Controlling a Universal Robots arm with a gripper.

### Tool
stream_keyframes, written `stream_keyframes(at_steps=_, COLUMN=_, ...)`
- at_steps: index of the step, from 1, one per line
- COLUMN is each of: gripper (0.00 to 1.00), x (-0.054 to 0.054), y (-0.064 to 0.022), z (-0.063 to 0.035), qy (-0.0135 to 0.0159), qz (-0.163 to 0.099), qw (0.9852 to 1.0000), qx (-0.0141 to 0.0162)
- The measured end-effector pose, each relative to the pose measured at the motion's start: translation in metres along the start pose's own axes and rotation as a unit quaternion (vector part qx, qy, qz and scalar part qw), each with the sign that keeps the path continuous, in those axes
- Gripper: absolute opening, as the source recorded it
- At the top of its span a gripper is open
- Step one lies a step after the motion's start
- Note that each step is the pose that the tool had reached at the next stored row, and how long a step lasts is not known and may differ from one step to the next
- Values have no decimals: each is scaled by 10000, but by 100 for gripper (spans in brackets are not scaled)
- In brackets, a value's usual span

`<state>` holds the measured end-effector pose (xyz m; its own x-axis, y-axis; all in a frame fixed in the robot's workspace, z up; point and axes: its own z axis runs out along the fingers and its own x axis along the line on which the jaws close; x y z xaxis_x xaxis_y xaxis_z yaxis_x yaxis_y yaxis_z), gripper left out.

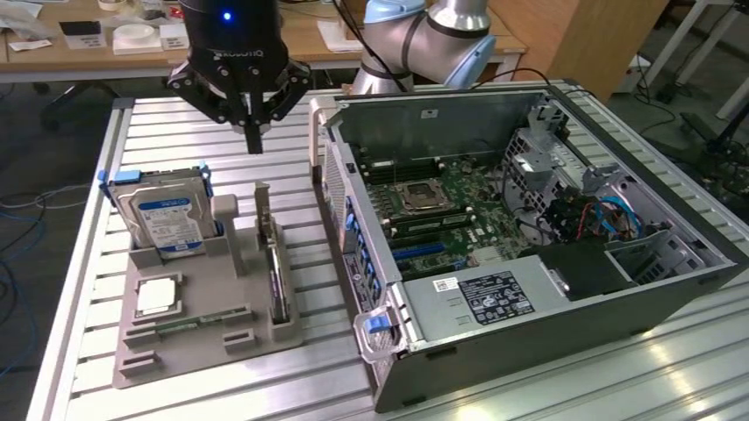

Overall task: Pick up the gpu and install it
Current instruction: 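Reach for the gpu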

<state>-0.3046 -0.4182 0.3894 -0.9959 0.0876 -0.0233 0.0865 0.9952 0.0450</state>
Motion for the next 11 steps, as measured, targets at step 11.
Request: stream_keyframes(at_steps=11, gripper=11, x=-11, y=-228, z=-10, qy=0, qz=0, qw=10000, qx=0)
